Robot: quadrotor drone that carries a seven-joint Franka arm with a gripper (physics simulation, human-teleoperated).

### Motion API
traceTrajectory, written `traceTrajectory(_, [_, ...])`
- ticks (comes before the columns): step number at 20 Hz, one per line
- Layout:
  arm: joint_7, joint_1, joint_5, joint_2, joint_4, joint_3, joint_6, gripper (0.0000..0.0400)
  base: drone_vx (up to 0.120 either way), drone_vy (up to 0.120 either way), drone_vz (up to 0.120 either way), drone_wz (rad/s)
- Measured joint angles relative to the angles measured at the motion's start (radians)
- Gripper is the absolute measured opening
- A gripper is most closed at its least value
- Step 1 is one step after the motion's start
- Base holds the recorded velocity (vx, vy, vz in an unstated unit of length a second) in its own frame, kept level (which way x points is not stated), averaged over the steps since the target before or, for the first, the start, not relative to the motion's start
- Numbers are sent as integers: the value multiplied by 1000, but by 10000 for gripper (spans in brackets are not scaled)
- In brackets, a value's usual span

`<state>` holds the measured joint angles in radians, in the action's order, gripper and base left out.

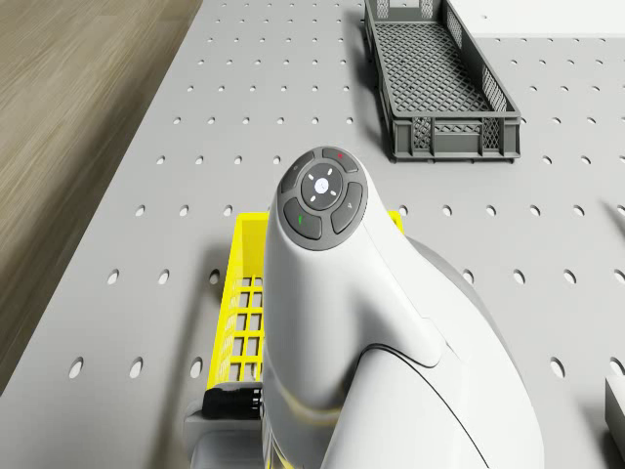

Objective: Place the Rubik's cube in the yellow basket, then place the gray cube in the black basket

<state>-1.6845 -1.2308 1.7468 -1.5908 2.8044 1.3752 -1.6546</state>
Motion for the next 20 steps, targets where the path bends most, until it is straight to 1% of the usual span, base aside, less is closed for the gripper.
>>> traceTrajectory(8, [-3,-21,104,4,-27,-111,-40,350,0,0,0,0])
traceTrajectory(18, [-5,-42,194,19,-60,-206,-69,350,0,0,0,0])
traceTrajectory(20, [-4,-43,205,23,-64,-216,-71,370,0,0,0,0])
